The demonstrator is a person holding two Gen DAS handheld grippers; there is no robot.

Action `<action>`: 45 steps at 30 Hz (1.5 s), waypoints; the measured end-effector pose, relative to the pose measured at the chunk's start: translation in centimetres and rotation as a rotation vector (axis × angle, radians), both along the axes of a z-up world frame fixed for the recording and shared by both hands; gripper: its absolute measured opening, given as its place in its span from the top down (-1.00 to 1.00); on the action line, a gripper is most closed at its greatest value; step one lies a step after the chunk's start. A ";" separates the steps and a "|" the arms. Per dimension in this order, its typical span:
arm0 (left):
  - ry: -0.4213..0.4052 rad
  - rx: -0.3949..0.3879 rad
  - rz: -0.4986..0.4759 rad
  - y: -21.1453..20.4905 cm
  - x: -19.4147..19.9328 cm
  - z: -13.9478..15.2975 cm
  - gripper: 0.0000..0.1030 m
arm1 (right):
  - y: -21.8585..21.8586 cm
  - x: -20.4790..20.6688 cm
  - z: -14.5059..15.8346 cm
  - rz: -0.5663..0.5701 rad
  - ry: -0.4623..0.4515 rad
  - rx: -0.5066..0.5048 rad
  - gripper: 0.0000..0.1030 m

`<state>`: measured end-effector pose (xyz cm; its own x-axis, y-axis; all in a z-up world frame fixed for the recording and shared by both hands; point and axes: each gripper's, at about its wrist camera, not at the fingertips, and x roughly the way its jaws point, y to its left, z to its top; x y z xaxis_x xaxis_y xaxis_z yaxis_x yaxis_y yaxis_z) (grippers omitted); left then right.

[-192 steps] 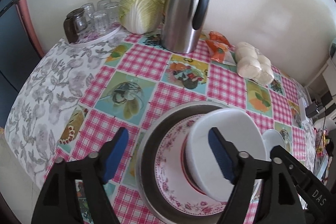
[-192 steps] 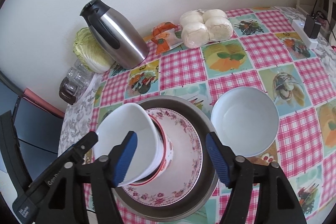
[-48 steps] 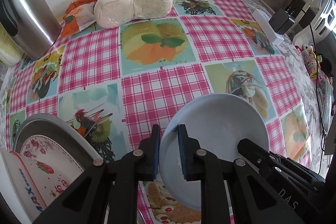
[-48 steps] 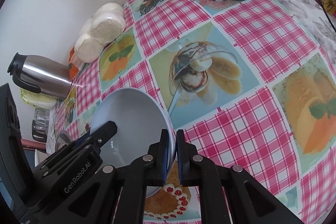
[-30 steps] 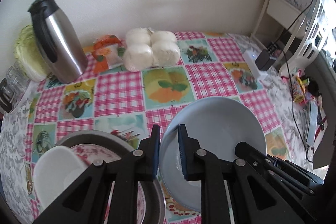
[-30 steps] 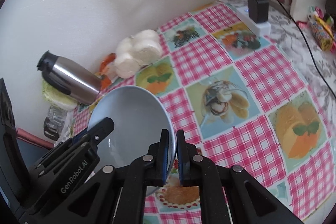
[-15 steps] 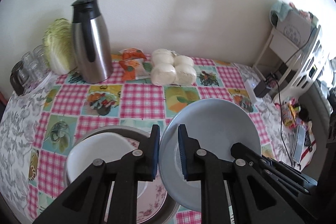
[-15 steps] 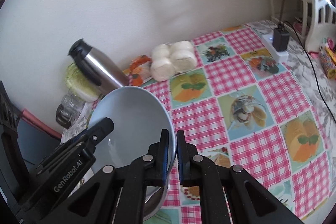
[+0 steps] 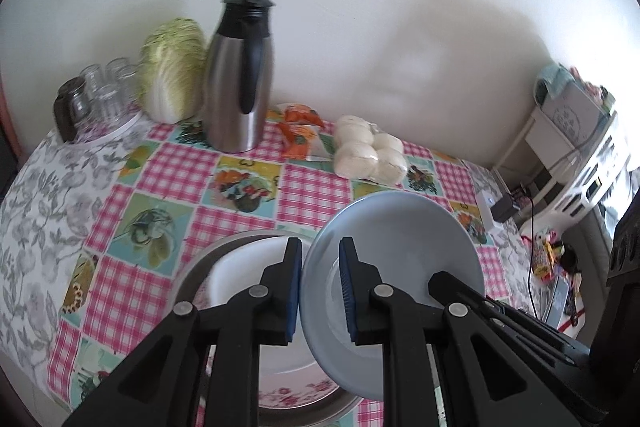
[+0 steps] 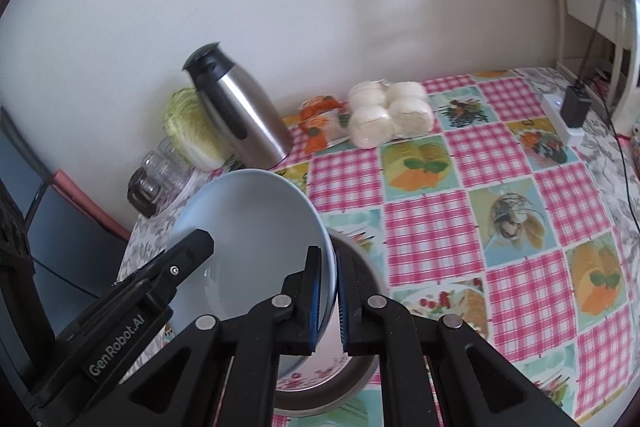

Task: Organize plates and bowls
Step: 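Lift the round bowl with both tools and carry it over the basin, then lower the round bowl onto the stacked bowls and open both tools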

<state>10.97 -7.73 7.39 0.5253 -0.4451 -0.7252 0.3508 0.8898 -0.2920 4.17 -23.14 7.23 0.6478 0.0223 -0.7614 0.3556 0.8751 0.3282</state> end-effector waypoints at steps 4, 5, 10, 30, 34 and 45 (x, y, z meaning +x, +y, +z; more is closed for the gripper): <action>0.016 -0.026 0.034 2.0 0.6 -0.2 0.66 | 1.9 0.8 -0.3 0.033 0.008 -0.003 0.83; 0.020 -0.032 0.041 2.5 0.7 -0.2 0.66 | 2.3 1.0 -0.4 0.041 0.009 -0.004 0.83; 0.036 -0.057 0.078 4.7 1.3 -0.4 0.66 | 4.2 1.9 -0.8 0.073 0.016 -0.014 0.83; 0.136 -0.066 0.090 5.2 3.2 -3.9 0.66 | 5.1 4.0 -3.7 0.085 0.094 -0.032 0.82; 0.140 -0.042 0.091 4.7 3.4 -4.4 0.66 | 4.9 4.4 -4.6 0.083 0.111 -0.035 0.78; 0.178 -0.056 0.101 4.7 3.8 -5.6 0.66 | 4.3 4.8 -5.4 0.082 0.084 -0.044 0.70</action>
<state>14.76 -2.99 1.83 0.4354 -0.4384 -0.7863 0.1988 0.8987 -0.3910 9.00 -18.86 1.84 0.5790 0.0375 -0.8144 0.3073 0.9152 0.2606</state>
